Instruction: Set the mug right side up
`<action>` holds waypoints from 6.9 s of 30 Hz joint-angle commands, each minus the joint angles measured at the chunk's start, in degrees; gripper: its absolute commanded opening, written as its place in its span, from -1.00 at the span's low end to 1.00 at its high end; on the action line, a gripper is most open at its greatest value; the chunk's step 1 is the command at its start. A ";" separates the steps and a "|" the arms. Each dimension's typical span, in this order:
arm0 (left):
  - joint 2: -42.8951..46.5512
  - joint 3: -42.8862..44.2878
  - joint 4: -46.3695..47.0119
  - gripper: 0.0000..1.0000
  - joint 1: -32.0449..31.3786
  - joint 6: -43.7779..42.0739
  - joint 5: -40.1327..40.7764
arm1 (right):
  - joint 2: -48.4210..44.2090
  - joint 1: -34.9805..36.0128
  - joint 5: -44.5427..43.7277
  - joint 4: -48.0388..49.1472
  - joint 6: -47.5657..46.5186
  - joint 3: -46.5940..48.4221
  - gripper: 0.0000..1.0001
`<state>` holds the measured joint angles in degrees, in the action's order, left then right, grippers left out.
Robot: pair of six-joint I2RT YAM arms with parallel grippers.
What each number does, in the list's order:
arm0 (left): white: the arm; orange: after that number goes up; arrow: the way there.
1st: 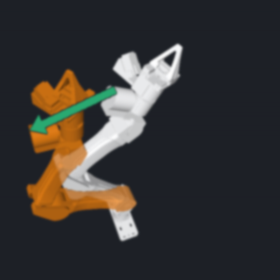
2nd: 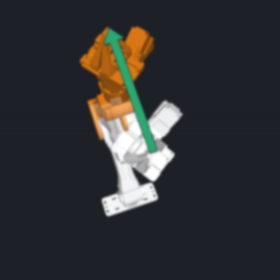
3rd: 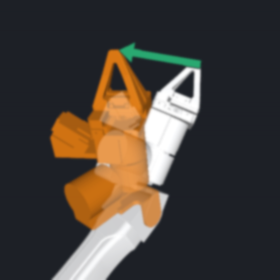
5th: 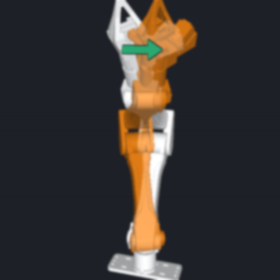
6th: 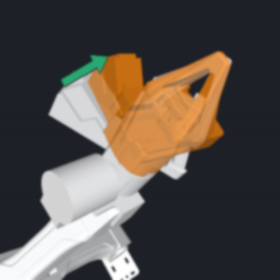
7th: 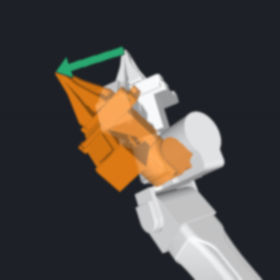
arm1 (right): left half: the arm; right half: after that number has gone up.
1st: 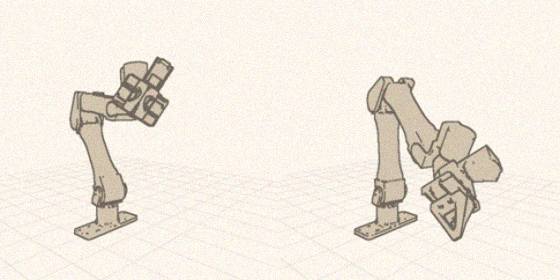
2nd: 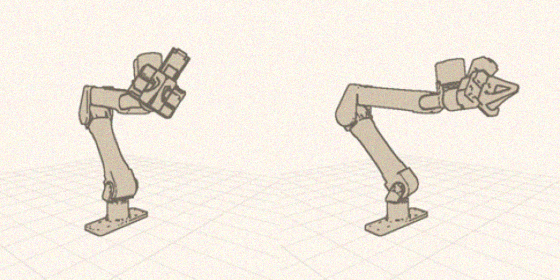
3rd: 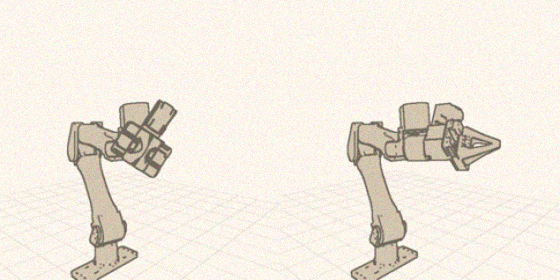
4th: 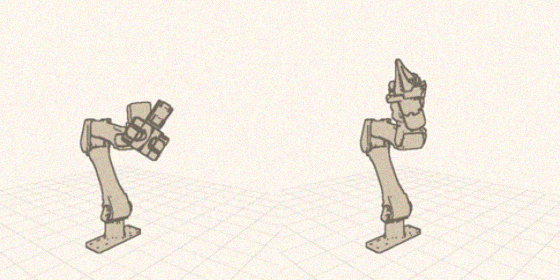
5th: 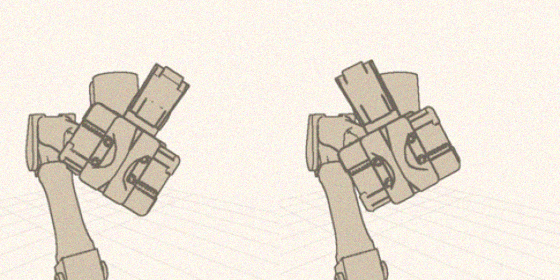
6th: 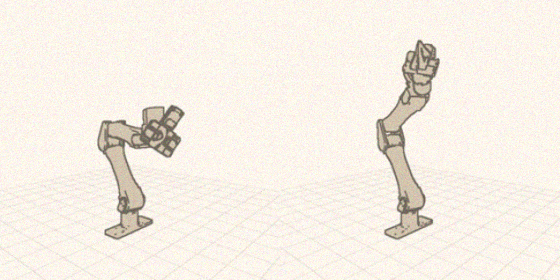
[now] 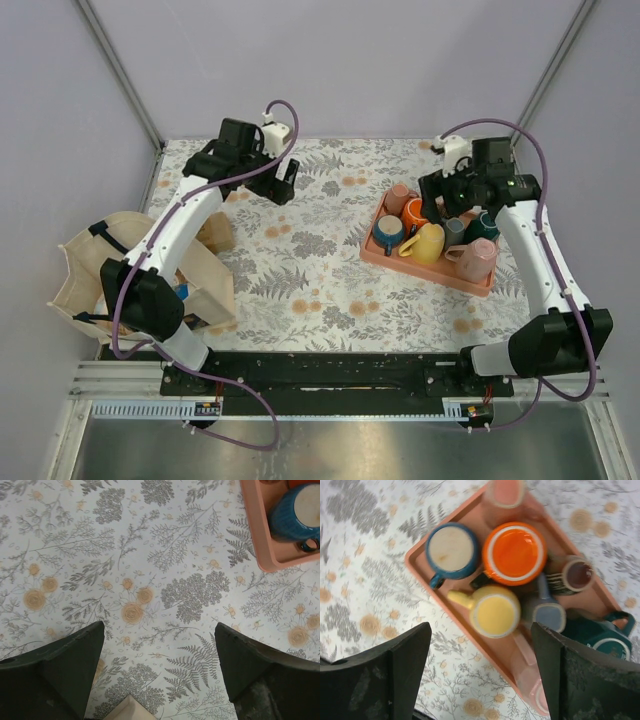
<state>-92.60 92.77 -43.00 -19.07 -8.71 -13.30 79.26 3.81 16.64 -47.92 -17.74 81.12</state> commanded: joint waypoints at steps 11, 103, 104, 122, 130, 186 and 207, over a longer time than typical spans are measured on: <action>3.74 -3.38 0.02 0.89 -4.31 -5.26 0.11 | 4.05 7.69 -2.67 -0.42 -3.01 -4.66 0.47; -1.79 1.27 43.36 -0.99 -0.36 16.36 -48.48 | 11.34 23.26 22.02 58.14 15.92 7.91 -0.44; -1.97 1.27 43.27 -1.00 -0.18 16.97 -48.40 | 11.70 23.26 22.81 55.59 14.15 7.91 -0.13; -15.93 25.00 -15.27 -1.00 -0.52 -43.83 5.24 | -4.64 21.32 4.21 30.17 4.46 -10.36 0.89; -30.01 37.84 -17.64 -1.00 -1.32 -38.41 20.24 | -5.52 21.32 3.66 30.34 4.03 -12.65 0.90; -30.90 39.86 -22.13 0.43 6.85 -3.68 7.67 | 0.63 17.81 -0.82 -0.32 -0.46 4.75 0.92; -13.66 20.96 -11.14 0.36 5.27 -1.31 -13.24 | -8.77 0.23 -23.57 -5.00 -6.97 -13.79 0.97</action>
<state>-108.92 114.21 -58.67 -12.97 -12.10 -20.49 73.93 4.38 4.01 -54.92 -25.67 71.64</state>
